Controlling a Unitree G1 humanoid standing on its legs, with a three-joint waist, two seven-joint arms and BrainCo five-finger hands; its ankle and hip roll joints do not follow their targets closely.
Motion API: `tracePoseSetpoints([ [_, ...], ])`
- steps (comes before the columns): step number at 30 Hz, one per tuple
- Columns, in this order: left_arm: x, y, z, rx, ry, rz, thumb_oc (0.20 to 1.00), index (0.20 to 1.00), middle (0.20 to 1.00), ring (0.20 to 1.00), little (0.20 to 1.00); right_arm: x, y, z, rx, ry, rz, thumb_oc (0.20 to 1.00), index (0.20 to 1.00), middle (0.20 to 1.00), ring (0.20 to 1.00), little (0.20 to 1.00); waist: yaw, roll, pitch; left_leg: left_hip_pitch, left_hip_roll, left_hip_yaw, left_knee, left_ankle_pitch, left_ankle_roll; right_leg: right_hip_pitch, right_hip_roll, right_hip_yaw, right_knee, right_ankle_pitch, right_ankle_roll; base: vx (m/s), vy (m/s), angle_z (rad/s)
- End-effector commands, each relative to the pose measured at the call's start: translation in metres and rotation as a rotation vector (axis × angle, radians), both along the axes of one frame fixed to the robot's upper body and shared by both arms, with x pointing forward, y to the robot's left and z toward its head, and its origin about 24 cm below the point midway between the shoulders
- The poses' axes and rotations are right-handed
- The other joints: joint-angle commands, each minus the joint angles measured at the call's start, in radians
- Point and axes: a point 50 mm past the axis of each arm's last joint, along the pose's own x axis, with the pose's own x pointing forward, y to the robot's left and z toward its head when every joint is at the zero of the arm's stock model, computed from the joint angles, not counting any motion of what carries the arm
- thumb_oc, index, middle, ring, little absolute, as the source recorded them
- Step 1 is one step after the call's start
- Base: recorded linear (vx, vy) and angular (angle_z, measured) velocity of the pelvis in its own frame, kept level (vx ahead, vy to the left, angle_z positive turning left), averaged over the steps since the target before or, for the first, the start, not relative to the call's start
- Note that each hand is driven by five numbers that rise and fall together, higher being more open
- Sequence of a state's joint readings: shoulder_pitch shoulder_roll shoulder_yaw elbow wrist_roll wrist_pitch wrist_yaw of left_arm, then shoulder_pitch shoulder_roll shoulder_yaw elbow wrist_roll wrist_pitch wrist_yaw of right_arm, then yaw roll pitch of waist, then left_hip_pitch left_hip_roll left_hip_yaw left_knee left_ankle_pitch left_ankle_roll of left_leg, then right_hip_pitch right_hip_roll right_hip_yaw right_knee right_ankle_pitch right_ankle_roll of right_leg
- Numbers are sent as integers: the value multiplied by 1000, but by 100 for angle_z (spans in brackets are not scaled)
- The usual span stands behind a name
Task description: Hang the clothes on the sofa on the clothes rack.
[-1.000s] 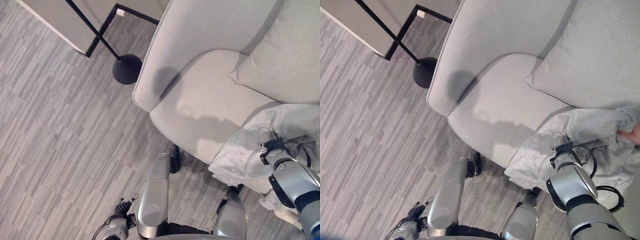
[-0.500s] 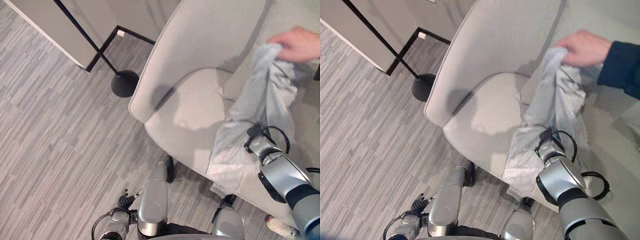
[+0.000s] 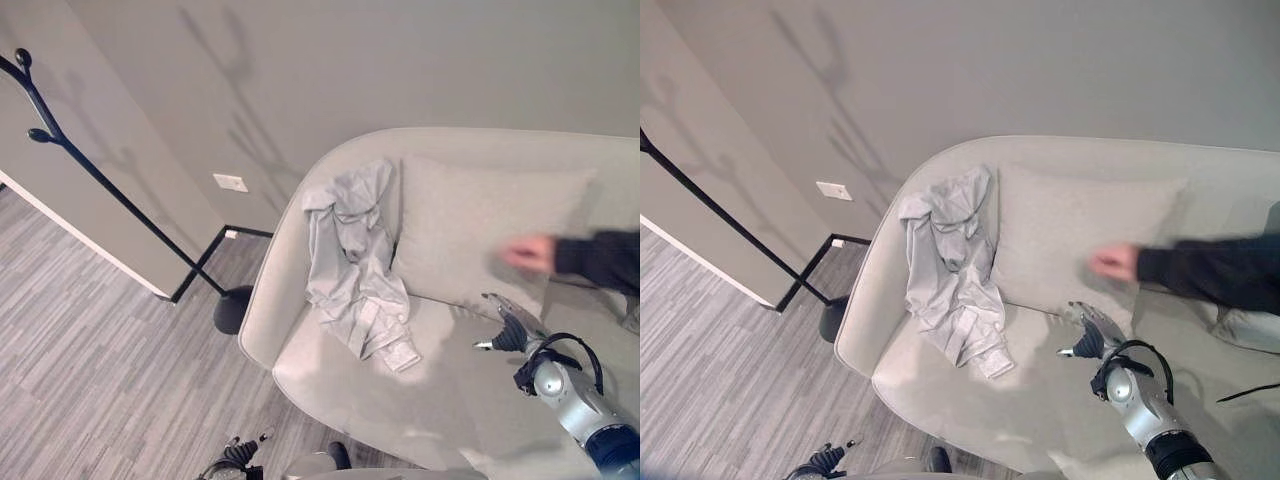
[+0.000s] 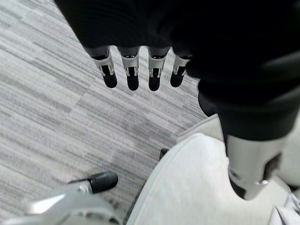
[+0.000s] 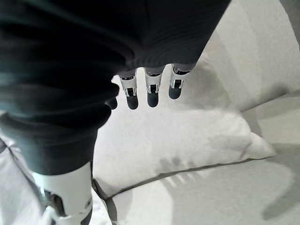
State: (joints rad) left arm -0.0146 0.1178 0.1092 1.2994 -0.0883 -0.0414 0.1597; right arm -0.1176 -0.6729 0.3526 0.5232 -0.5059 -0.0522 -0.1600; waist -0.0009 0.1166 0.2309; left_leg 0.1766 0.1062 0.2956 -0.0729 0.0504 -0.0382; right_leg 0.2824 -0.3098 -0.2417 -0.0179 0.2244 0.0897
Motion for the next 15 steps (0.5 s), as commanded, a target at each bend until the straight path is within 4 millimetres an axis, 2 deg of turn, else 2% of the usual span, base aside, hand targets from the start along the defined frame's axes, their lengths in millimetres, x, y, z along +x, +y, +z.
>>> tracePoseSetpoints([
  [1, 16, -2, 3, 15, -26, -58, 1000, 1000, 1000, 1000, 1000, 51, 15, 58, -26, -231, 104, 1000, 1000, 1000, 1000, 1000, 18, -9, 53, -88, 36, -58, 64, 9, -56, -47, -52, -3, 94, -178, -22, 23, 10, -6],
  [8, -9, -3, -3, 8, 46, -28, 1000, 1000, 1000, 1000, 1000, 43, 12, 35, -18, -154, 61, 1000, 1000, 1000, 1000, 1000, 22, -17, 34, -70, 26, -55, 61, -1, -58, -55, -59, 5, 108, -177, -22, 12, 47, -2],
  [9, -20, -1, -4, 14, 78, -19, 1000, 1000, 1000, 1000, 1000, 36, 8, 20, -15, -101, 21, 1000, 1000, 1000, 1000, 1000, 25, -18, 28, -65, 17, -55, 60, -7, -59, -59, -65, 13, 121, -177, -24, 45, 130, -7],
  [11, -26, 0, -5, 18, 96, -15, 1000, 1000, 1000, 1000, 1000, 30, 4, 11, -8, -70, -13, 1000, 1000, 1000, 1000, 1000, 24, -20, 24, -64, 6, -56, 57, -10, -58, -59, -71, 22, 136, -177, -28, 41, 131, -4],
  [13, -30, 2, -5, 24, 109, -14, 1000, 1000, 1000, 1000, 1000, 22, -1, 3, -3, -46, -47, 1000, 1000, 1000, 1000, 1000, 23, -21, 20, -62, -10, -58, 54, -15, -52, -67, -76, 39, 185, -178, -36, 31, 179, 1],
  [15, -33, 3, -5, 34, 117, -21, 1000, 1000, 1000, 1000, 1000, 18, -9, -2, -16, -34, -95, 1000, 1000, 1000, 1000, 1000, 11, -2, 32, -25, -25, -60, 34, -20, -39, -105, -84, 56, 327, -173, -58, 56, 255, 8],
])
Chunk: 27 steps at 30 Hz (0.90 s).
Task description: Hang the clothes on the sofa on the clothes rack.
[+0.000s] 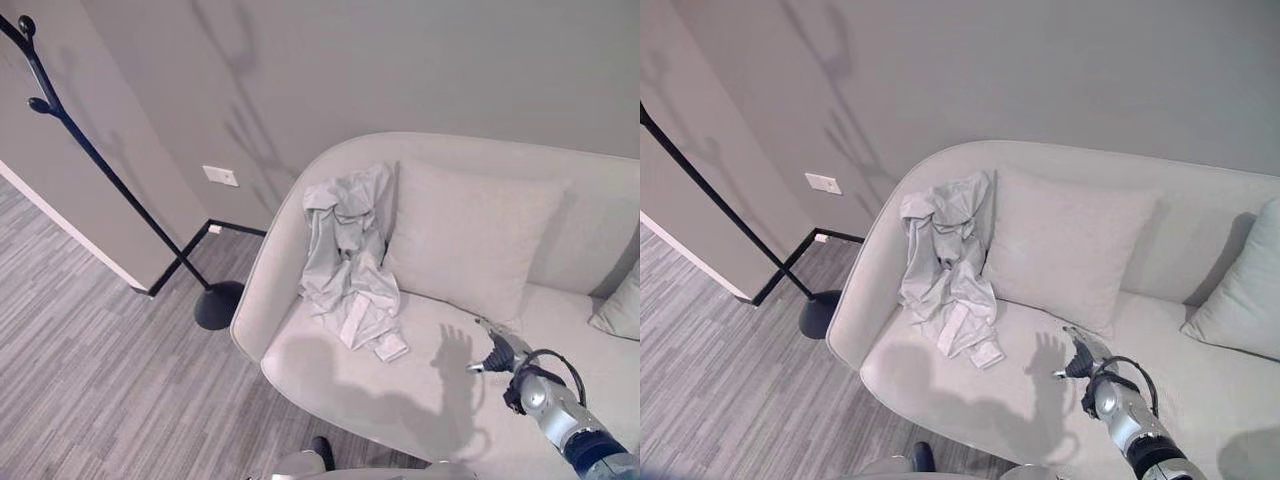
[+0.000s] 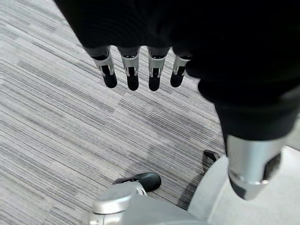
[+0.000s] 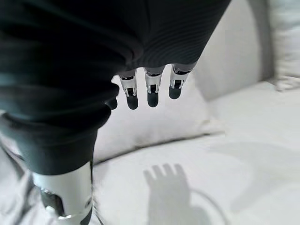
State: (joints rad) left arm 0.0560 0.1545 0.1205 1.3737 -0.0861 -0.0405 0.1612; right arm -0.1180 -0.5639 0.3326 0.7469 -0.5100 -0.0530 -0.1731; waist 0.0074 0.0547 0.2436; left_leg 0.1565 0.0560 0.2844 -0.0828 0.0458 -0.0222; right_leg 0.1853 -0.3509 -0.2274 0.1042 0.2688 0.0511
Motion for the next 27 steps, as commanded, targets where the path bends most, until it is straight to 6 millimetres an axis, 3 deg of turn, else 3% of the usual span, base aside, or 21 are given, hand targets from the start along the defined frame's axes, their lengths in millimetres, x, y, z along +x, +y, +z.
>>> tracePoseSetpoints([
  [1, 15, -12, -1, 5, -23, -62, 1000, 1000, 1000, 1000, 1000, 42, -4, 43, -66, -183, 38, 1000, 1000, 1000, 1000, 1000, -1, 69, 34, 17, 26, -46, 34, -15, -52, -23, -48, 44, 254, -223, -27, 63, 223, 3],
  [2, 23, -7, 1, 22, -41, -87, 1000, 1000, 1000, 1000, 1000, 45, -6, 46, -53, -201, 24, 1000, 1000, 1000, 1000, 1000, -26, 83, 85, 50, 22, -62, 12, -19, -37, -126, 70, 110, 365, -241, -8, 51, 134, -11],
  [4, 28, -5, 2, 31, -56, -84, 1000, 1000, 1000, 1000, 1000, 42, -11, 45, -53, -194, -1, 1000, 1000, 1000, 1000, 1000, -52, 82, 94, 44, 9, -103, 3, -25, -31, -185, 188, 159, 326, -247, 16, 39, 39, 7],
  [7, 38, -3, 4, 32, -82, -91, 1000, 1000, 1000, 1000, 1000, 38, -18, 45, -22, -196, -59, 1000, 1000, 1000, 1000, 1000, -95, 72, 112, 55, -18, -156, -2, -40, -15, -294, 323, 203, 246, -243, 29, 60, -9, 87],
  [8, 48, -2, 6, 35, -105, -113, 1000, 1000, 1000, 1000, 1000, 33, -19, 40, 11, -186, -92, 1000, 1000, 1000, 1000, 1000, -90, 37, 86, 37, -57, -174, 0, -31, -10, -240, 344, 191, 81, -227, 9, 75, -69, 134],
  [10, 54, -3, 7, 29, -118, -122, 1000, 1000, 1000, 1000, 1000, 28, -18, 33, 37, -159, -112, 1000, 1000, 1000, 1000, 1000, -81, 19, 66, 15, -65, -185, 31, -38, -1, -217, 343, 200, 50, -209, 0, 60, -151, 130],
  [11, 55, -10, 6, -2, -131, -88, 1000, 1000, 1000, 1000, 1000, 24, -25, 30, 22, -142, -137, 1000, 1000, 1000, 1000, 1000, -80, 31, 45, -43, -28, -200, 161, -36, -12, -191, 332, 181, -2, -210, 5, 90, -239, 51],
  [12, 58, -20, 5, -26, -148, -98, 1000, 1000, 1000, 1000, 1000, 21, -34, 31, -2, -148, -166, 1000, 1000, 1000, 1000, 1000, -80, 23, 35, -113, 8, -157, 315, -30, -32, -146, 293, 140, -53, -207, -12, 63, -191, 46],
  [13, 58, -20, 5, -26, -148, -99, 1000, 1000, 1000, 1000, 1000, 21, -34, 31, -2, -149, -167, 1000, 1000, 1000, 1000, 1000, -83, 25, 35, -127, 12, -163, 338, -40, -33, -145, 296, 135, -57, -205, -13, 52, -175, 79],
  [14, 66, -24, 7, -36, -175, -119, 1000, 1000, 1000, 1000, 1000, 21, -42, 32, -24, -167, -218, 1000, 1000, 1000, 1000, 1000, -75, 14, 49, -188, 51, -147, 493, -45, -54, -111, 255, 119, -66, -192, -23, 36, -123, 131],
  [16, 62, -19, 6, -15, -158, -107, 1000, 1000, 1000, 1000, 1000, 20, -42, 28, -17, -179, -270, 1000, 1000, 1000, 1000, 1000, -69, -2, 75, -271, 97, -151, 656, -62, -78, -69, 229, 113, -74, -190, -34, 45, -119, 72],
  [17, 58, -18, 5, -15, -143, -91, 1000, 1000, 1000, 1000, 1000, 19, -44, 27, -8, -189, -304, 1000, 1000, 1000, 1000, 1000, -72, -3, 75, -295, 148, -138, 656, -62, -76, -55, 220, 102, -79, -196, -34, 257, 45, 22],
  [18, 40, -16, 2, -30, -85, -48, 1000, 1000, 1000, 1000, 1000, 11, -53, 23, -5, -184, -378, 1000, 1000, 1000, 1000, 1000, -65, 5, 43, -276, 233, -122, 487, -48, -77, -19, 204, 85, -103, -212, -23, 353, 140, 39],
  [22, 10, -19, -3, -43, 10, -9, 1000, 1000, 1000, 1000, 1000, 7, -60, 21, -5, -162, -427, 1000, 1000, 1000, 1000, 1000, -34, 46, -16, -277, 220, -158, 116, -7, -85, 44, 210, 105, -148, -239, -7, 368, 198, 32],
  [23, 7, -20, -4, -44, 18, -5, 1000, 1000, 1000, 1000, 1000, 6, -61, 21, 2, -165, -448, 1000, 1000, 1000, 1000, 1000, -27, 47, -21, -293, 215, -160, 68, -5, -90, 60, 201, 106, -155, -240, -7, 396, 266, 25],
  [25, 0, -25, -5, -62, 46, -43, 1000, 1000, 1000, 1000, 1000, -1, -68, 17, 58, -162, -538, 1000, 1000, 1000, 1000, 1000, -28, 92, -50, -274, 215, -144, 15, 36, -99, 81, 186, 114, -158, -237, -7, 382, 315, 2],
  [26, -1, -26, -5, -63, 48, -43, 1000, 1000, 1000, 1000, 1000, -1, -68, 17, 56, -161, -538, 1000, 1000, 1000, 1000, 1000, -27, 92, -51, -268, 216, -143, 13, 28, -103, 88, 187, 113, -161, -242, -8, 340, 289, -21],
  [27, -2, -24, -5, -56, 50, -72, 1000, 1000, 1000, 1000, 1000, -4, -67, 11, 84, -148, -589, 1000, 1000, 1000, 1000, 1000, -21, 103, -82, -257, 202, -150, 25, 59, -122, 87, 151, 127, -171, -221, -10, 414, 299, -45],
])
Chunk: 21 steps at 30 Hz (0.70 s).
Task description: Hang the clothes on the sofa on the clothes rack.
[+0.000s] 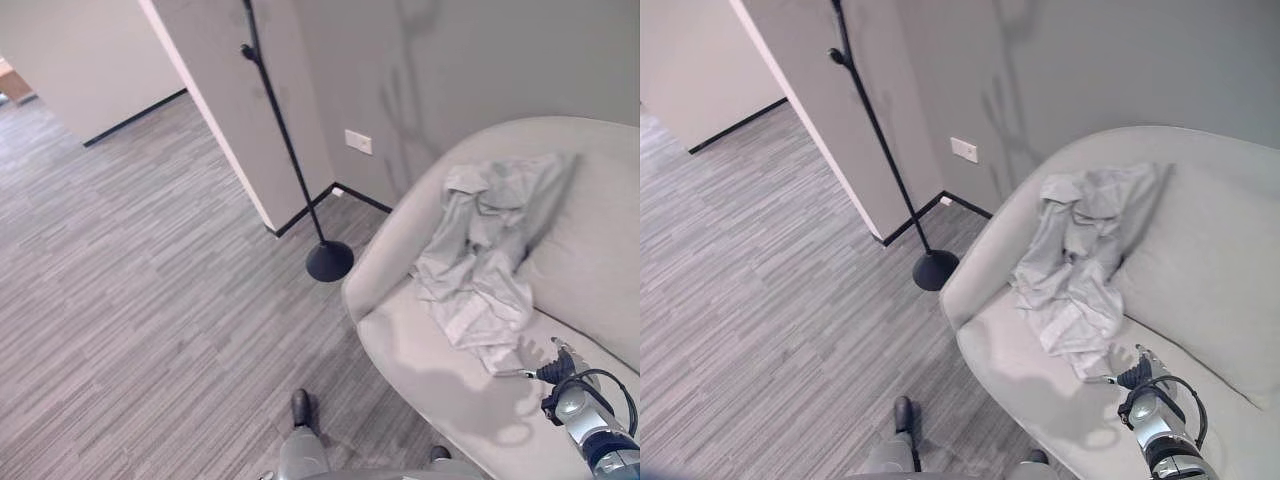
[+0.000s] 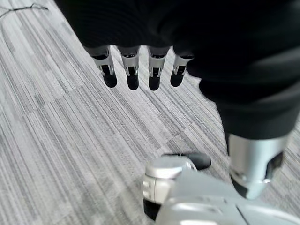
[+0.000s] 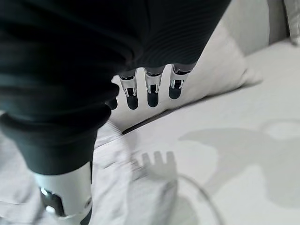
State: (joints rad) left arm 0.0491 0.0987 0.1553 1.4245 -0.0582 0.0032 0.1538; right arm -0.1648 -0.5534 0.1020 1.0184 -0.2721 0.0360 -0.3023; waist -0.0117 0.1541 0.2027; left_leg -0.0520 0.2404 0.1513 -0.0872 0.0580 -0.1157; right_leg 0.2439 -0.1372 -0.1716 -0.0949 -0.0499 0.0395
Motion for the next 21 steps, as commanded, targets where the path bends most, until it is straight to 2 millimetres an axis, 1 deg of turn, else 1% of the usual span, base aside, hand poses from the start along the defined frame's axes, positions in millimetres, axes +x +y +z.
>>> tracePoseSetpoints([
  [1, 13, 8, 2, 42, -39, -117, 1000, 1000, 1000, 1000, 1000, 28, 4, 12, 45, -130, -100, 1000, 1000, 1000, 1000, 1000, 13, 9, -53, -45, 9, -20, 56, 59, -37, 29, -96, 73, 21, 107, 4, 435, 349, -59],
  [2, 16, 12, 3, 55, -47, -117, 1000, 1000, 1000, 1000, 1000, 33, 7, 14, 58, -149, -119, 1000, 1000, 1000, 1000, 1000, 21, 9, -51, -44, 5, -20, 66, 58, -35, 19, -109, 76, 23, 106, 6, 289, 289, -55],
  [3, 25, 21, 6, 87, -70, -119, 1000, 1000, 1000, 1000, 1000, 46, 12, 19, 77, -196, -157, 1000, 1000, 1000, 1000, 1000, 33, 16, -31, -54, -6, -25, 86, 55, -34, 3, -130, 74, 25, 103, 7, 75, 240, -28],
  [4, 48, 28, 11, 122, -137, -148, 1000, 1000, 1000, 1000, 1000, 64, 10, 34, 55, -267, -221, 1000, 1000, 1000, 1000, 1000, 39, 34, 17, -79, -18, -32, 105, 54, -34, -14, -151, 67, 31, 95, 4, -35, 262, -9],
  [5, 64, 30, 14, 141, -182, -160, 1000, 1000, 1000, 1000, 1000, 76, 10, 47, 40, -328, -261, 1000, 1000, 1000, 1000, 1000, 40, 50, 61, -91, -23, -33, 107, 55, -32, -22, -160, 62, 32, 88, 2, -119, 183, 15],
  [6, 68, 31, 16, 147, -199, -147, 1000, 1000, 1000, 1000, 1000, 79, 7, 54, 22, -359, -269, 1000, 1000, 1000, 1000, 1000, 37, 55, 87, -95, -25, -33, 108, 55, -32, -28, -162, 63, 33, 85, 1, -184, 70, 11],
  [7, 75, 30, 17, 148, -225, -121, 1000, 1000, 1000, 1000, 1000, 79, 2, 62, -42, -402, -239, 1000, 1000, 1000, 1000, 1000, 29, 54, 136, -102, -26, -40, 104, 58, -36, -43, -164, 68, 38, 82, -1, -134, -9, 10],
  [8, 76, 30, 17, 150, -230, -121, 1000, 1000, 1000, 1000, 1000, 78, -1, 66, -72, -415, -223, 1000, 1000, 1000, 1000, 1000, 26, 51, 147, -104, -26, -42, 105, 59, -37, -47, -164, 68, 40, 81, -1, -127, -61, -10],
  [9, 78, 25, 17, 139, -238, -141, 1000, 1000, 1000, 1000, 1000, 78, -9, 76, -118, -452, -200, 1000, 1000, 1000, 1000, 1000, 20, 48, 167, -110, -23, -47, 110, 60, -39, -53, -164, 69, 42, 80, -2, -54, -75, -6],
  [10, 80, 23, 17, 133, -243, -154, 1000, 1000, 1000, 1000, 1000, 78, -12, 81, -129, -464, -199, 1000, 1000, 1000, 1000, 1000, 18, 45, 176, -113, -21, -50, 113, 60, -41, -56, -163, 69, 43, 80, -2, -56, -86, 0],
  [14, 84, 17, 17, 110, -257, -186, 1000, 1000, 1000, 1000, 1000, 90, -23, 105, -170, -495, -179, 1000, 1000, 1000, 1000, 1000, 14, 38, 221, -127, -1, -66, 139, 60, -58, -67, -156, 74, 41, 85, 3, -43, -106, -8],
  [16, 89, 16, 18, 106, -277, -210, 1000, 1000, 1000, 1000, 1000, 99, -26, 120, -207, -523, -160, 1000, 1000, 1000, 1000, 1000, 13, 44, 239, -136, 2, -70, 145, 59, -62, -72, -152, 76, 38, 86, 5, -20, -64, -4],
  [17, 96, 17, 20, 110, -299, -232, 1000, 1000, 1000, 1000, 1000, 104, -28, 132, -235, -551, -150, 1000, 1000, 1000, 1000, 1000, 12, 52, 252, -144, 3, -74, 146, 60, -64, -79, -151, 77, 37, 86, 6, -32, -43, 1],
  [18, 99, 17, 21, 112, -309, -237, 1000, 1000, 1000, 1000, 1000, 106, -29, 135, -241, -555, -145, 1000, 1000, 1000, 1000, 1000, 9, 58, 261, -149, 6, -76, 146, 60, -65, -85, -150, 79, 38, 87, 7, -33, -50, 1],
  [19, 104, 18, 23, 122, -327, -254, 1000, 1000, 1000, 1000, 1000, 112, -23, 137, -224, -562, -129, 1000, 1000, 1000, 1000, 1000, 7, 65, 274, -156, 6, -80, 143, 60, -65, -97, -150, 82, 39, 88, 8, -29, -35, 2],
  [21, 110, 20, 26, 132, -352, -267, 1000, 1000, 1000, 1000, 1000, 114, -22, 137, -211, -555, -122, 1000, 1000, 1000, 1000, 1000, 5, 74, 284, -167, 4, -88, 141, 61, -68, -114, -151, 86, 42, 87, 9, -33, -30, -4],
])
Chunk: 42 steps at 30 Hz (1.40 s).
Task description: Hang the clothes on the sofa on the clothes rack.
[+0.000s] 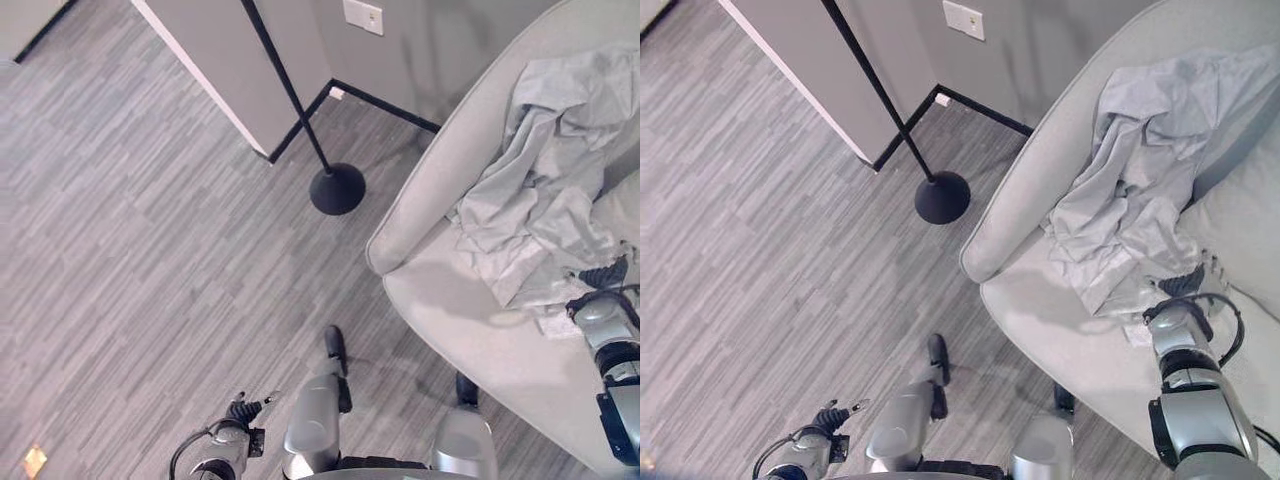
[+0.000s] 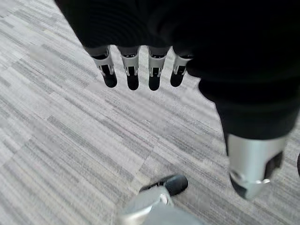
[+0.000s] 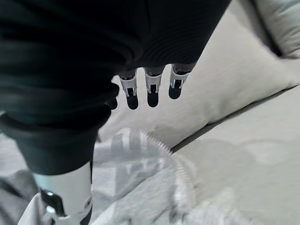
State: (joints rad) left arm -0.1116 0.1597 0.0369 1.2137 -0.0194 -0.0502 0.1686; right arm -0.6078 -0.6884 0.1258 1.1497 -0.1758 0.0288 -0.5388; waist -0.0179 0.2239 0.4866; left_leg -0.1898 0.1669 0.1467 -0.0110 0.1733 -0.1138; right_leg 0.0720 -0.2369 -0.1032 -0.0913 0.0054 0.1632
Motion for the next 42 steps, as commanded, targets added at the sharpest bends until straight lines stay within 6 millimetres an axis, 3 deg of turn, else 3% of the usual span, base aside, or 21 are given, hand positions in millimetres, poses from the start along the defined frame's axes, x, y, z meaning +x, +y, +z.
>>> tracePoseSetpoints([
  [1, -4, 3, 0, 41, 3, -59, 1000, 1000, 1000, 1000, 1000, 12, 6, 11, 13, -51, 24, 1000, 1000, 1000, 1000, 1000, 8, 16, 17, -41, 76, -90, 67, -53, -76, 44, -56, 22, 38, 35, -114, -11, -18, -8],
  [5, 6, -3, 3, 49, -33, -119, 1000, 1000, 1000, 1000, 1000, 28, 10, 30, 103, -146, -32, 1000, 1000, 1000, 1000, 1000, 8, 61, 33, -78, 72, -94, 66, -54, -77, -4, -69, 30, 29, 48, -107, -11, 52, 3],
  [8, 12, -4, 6, 62, -52, -135, 1000, 1000, 1000, 1000, 1000, 30, 11, 30, 136, -142, -59, 1000, 1000, 1000, 1000, 1000, 15, 73, 33, -101, 69, -96, 73, -56, -76, -29, -72, 35, 30, 51, -105, 2, 18, -1],
  [15, 21, -9, 13, 81, -130, -171, 1000, 1000, 1000, 1000, 1000, 23, 25, -6, 347, -58, -151, 1000, 1000, 1000, 1000, 1000, 40, 124, 33, -217, 59, -105, 133, -75, -95, -122, -104, 42, 22, 66, -98, -2, 21, 2],
  [19, 24, -8, 17, 106, -155, -192, 1000, 1000, 1000, 1000, 1000, 16, 29, -22, 357, 70, -143, 1000, 1000, 1000, 1000, 1000, 62, 123, 33, -295, 60, -116, 169, -78, -104, -177, -116, 49, 22, 80, -93, -10, 2, -2],
  [20, 22, -7, 16, 120, -150, -207, 1000, 1000, 1000, 1000, 1000, 10, 30, -31, 369, 134, -146, 200, 200, 200, 200, 200, 68, 118, 33, -302, 60, -120, 170, -76, -106, -181, -116, 48, 23, 83, -92, -33, -31, 6],
  [21, 21, -7, 16, 123, -150, -214, 1000, 1000, 1000, 1000, 1000, 11, 34, -35, 385, 164, -122, 200, 200, 200, 200, 200, 70, 110, 33, -305, 61, -121, 173, -75, -108, -181, -114, 47, 23, 87, -92, -12, -88, 9],
  [22, 18, -7, 14, 124, -131, -219, 1000, 1000, 1000, 1000, 1000, 8, 41, -47, 403, 202, -94, 200, 200, 200, 200, 200, 71, 79, 33, -298, 64, -124, 175, -75, -110, -171, -111, 49, 24, 89, -90, 2, -69, 8],
  [27, 9, -9, 6, 115, -59, -209, 1000, 1000, 1000, 1000, 1000, 3, 66, -73, 462, 234, -29, 200, 200, 200, 200, 200, 64, 32, 33, -253, 71, -130, 181, -84, -109, -121, -98, 41, 29, 81, -92, 18, -79, 2],
  [33, -1, 2, -1, 114, 47, -173, 1000, 1000, 1000, 1000, 1000, 6, 92, -86, 720, 48, -6, 200, 200, 200, 200, 200, 45, -16, 33, -111, 76, -109, 107, -77, -103, -24, -81, 19, 35, 63, -95, -5, -66, 5],
  [38, -15, 15, -3, 128, 114, -156, 1000, 1000, 1000, 1000, 1000, 13, 144, -76, 1178, -346, 67, 200, 200, 200, 200, 200, 36, -40, -22, -5, 63, -84, 30, -74, -71, 15, -58, 5, 45, 49, -97, 15, -27, 0],
  [40, -30, 23, -6, 119, 148, -98, 1000, 1000, 1000, 1000, 1000, 17, 188, -45, 1400, -570, 228, 200, 200, 200, 200, 200, 36, -53, -78, 46, 44, -70, 11, -78, -36, 26, -33, -4, 49, 41, -99, 43, -47, -1],
  [42, -34, 23, -6, 102, 135, -57, 1000, 1000, 1000, 1000, 1000, 20, 198, -19, 1437, -679, 329, 200, 200, 200, 200, 200, 39, -60, -117, 85, 35, -63, -6, -79, -21, 43, -20, -10, 47, 38, -101, 41, -48, 8],
])
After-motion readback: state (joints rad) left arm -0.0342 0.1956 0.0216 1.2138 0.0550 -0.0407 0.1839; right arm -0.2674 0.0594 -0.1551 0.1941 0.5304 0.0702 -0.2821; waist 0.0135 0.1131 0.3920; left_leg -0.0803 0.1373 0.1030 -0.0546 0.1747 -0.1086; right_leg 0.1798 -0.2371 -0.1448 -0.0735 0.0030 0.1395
